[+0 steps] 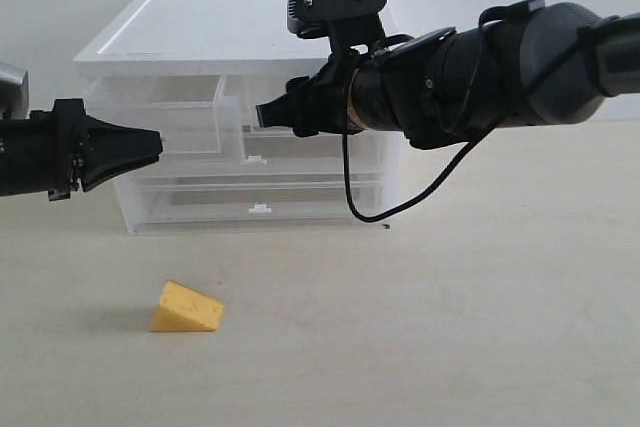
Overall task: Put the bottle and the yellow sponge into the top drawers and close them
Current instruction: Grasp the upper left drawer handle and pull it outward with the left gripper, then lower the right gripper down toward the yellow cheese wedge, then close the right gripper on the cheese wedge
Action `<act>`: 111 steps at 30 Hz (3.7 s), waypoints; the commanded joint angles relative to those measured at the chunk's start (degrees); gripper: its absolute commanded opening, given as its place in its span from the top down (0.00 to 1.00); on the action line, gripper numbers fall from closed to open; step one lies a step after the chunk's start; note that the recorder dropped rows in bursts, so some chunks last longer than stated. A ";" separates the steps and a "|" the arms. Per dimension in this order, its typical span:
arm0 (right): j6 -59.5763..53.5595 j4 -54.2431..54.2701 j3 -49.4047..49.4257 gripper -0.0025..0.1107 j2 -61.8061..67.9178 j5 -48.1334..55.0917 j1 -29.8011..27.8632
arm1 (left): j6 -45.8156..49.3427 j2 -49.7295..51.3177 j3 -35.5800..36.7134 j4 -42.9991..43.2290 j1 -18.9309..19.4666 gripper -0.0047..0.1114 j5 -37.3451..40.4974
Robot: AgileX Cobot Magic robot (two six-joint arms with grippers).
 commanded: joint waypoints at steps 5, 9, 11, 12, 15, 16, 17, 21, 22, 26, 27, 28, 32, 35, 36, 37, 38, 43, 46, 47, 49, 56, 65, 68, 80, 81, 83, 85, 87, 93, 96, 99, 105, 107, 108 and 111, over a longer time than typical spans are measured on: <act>-0.79 -1.95 -1.39 0.51 0.48 -2.58 -0.27 | 4.86 -2.84 4.42 -0.62 -0.38 0.93 6.44; -0.79 -1.95 -1.39 0.51 0.48 -2.58 -0.27 | 6.80 -2.84 6.21 -0.62 -0.38 0.93 6.44; -0.79 -1.95 -1.39 0.51 0.48 -2.72 -0.27 | 7.48 -2.84 6.90 -0.62 -0.38 0.93 6.44; -0.79 -1.95 -1.39 0.51 0.48 -2.72 -0.27 | 7.88 -2.84 7.23 -0.62 -0.38 0.93 6.44; -0.79 -1.95 -1.39 0.51 0.48 -2.82 -0.27 | 8.24 -2.84 7.98 -0.62 -0.38 0.93 6.44; -0.79 -1.95 -1.39 0.51 0.48 -3.12 -0.27 | 8.66 -2.84 8.38 -0.62 -0.38 0.93 6.44; -0.79 -1.95 -1.39 0.51 0.48 -3.27 -0.27 | 9.17 -2.84 8.64 -0.62 -0.38 0.93 6.44; -0.79 -1.95 -1.39 0.51 0.48 -3.68 -0.27 | 10.75 -2.84 10.01 -0.62 -0.38 0.93 6.44; -0.79 -1.95 -1.39 0.51 0.48 -3.68 -0.27 | 10.77 -2.84 10.26 -0.62 -0.38 0.93 6.44; -0.79 -1.95 -1.39 0.51 0.48 -4.72 -0.27 | 10.77 -2.84 10.39 -0.62 -0.38 0.93 6.44; -0.79 -1.95 -1.39 0.51 0.48 -5.03 -0.27 | 10.77 -2.84 10.52 -0.62 -0.38 0.93 6.44; -0.79 -1.95 -1.39 0.51 0.48 -5.18 -0.27 | 10.77 -2.84 10.52 -0.62 -0.38 0.93 6.44; -1.88 -0.51 -1.12 0.51 0.22 -5.64 -0.27 | 11.04 -2.84 10.50 -0.62 -0.38 0.93 6.44; -2.12 -0.51 0.41 0.51 -0.93 -5.65 -0.27 | 11.04 -2.84 10.50 -0.62 -0.38 0.93 6.44; -2.26 -0.51 1.13 0.51 -1.68 -5.65 -0.27 | 11.04 -2.84 10.50 -0.62 -0.38 0.93 6.44; -2.26 -0.51 1.96 0.51 -2.34 -5.65 -0.27 | 11.04 -2.84 10.50 -0.62 -0.38 0.93 6.44; -2.26 -0.51 2.68 0.51 -2.98 -5.65 -0.27 | 11.04 -2.84 10.50 -0.62 -0.38 0.93 6.44; -2.26 -0.51 5.19 0.51 -6.23 -8.05 -0.27 | 11.02 -2.84 10.50 -0.62 -0.38 0.93 6.44; -2.10 -0.24 6.37 0.51 -6.40 -8.47 -0.16 | 11.02 -2.84 10.50 -0.62 -0.38 0.93 6.44; -2.10 -0.25 6.72 0.51 -6.38 -8.47 -0.16 | 11.02 -2.84 10.50 -0.62 -0.38 0.93 6.44; -2.10 -0.25 7.66 0.51 -6.38 -8.71 -0.16 | 11.02 -2.84 10.50 -0.62 -0.27 0.93 6.44; -2.10 -0.25 12.89 0.51 -6.38 -13.17 -0.16 | 11.02 -2.84 9.68 -0.62 4.23 0.93 6.44; -3.12 -3.90 14.68 0.51 -5.63 -30.85 -0.16 | 9.74 -2.84 8.05 -0.62 4.23 0.93 6.44; -3.12 -3.90 14.68 0.51 -4.06 -31.62 -0.16 | 9.95 -2.84 8.05 -0.62 4.23 0.90 6.44; -13.21 -3.21 12.14 0.51 2.13 -30.66 6.05 | 8.89 -2.84 8.05 -0.62 4.23 0.49 6.44; -13.21 -3.21 11.41 0.51 2.98 -29.39 7.00 | 8.89 -2.84 8.05 -0.62 4.23 0.49 6.44; -13.21 -3.21 9.88 0.51 4.50 -29.09 7.83 | 8.89 -2.84 8.43 -0.62 4.23 0.49 6.44; -13.44 -3.21 8.47 0.51 6.00 -30.44 7.93 | 8.89 -2.84 8.79 -0.62 4.23 0.49 6.44; -14.22 -3.34 7.15 0.51 7.36 -30.54 7.93 | 9.84 -2.84 9.45 -0.62 4.23 0.49 6.44; -16.03 -3.23 5.38 0.51 9.56 -31.43 7.93 | 11.90 -2.84 9.76 -0.62 4.23 0.49 6.44; -17.12 -3.11 5.39 0.51 9.60 -32.36 7.93 | 12.72 -2.84 9.76 0.80 4.23 0.49 6.44; -17.82 -3.11 5.26 0.51 9.60 -32.26 7.93 | 13.04 -2.84 9.76 1.49 4.23 0.49 6.44; -19.18 -1.43 4.26 0.51 9.70 -32.49 7.93 | 12.50 -2.84 9.76 1.93 4.36 0.49 6.44; -20.62 -0.21 3.98 0.51 9.70 -32.49 7.93 | 12.05 -2.84 9.76 1.93 4.81 0.49 6.44; -20.62 -0.21 3.71 0.51 9.70 -32.49 7.93 | 11.91 -2.84 9.76 1.93 5.22 0.49 6.44; -22.48 1.53 3.72 0.51 9.70 -32.13 7.93 | 11.64 -2.84 9.76 2.56 6.33 0.49 6.44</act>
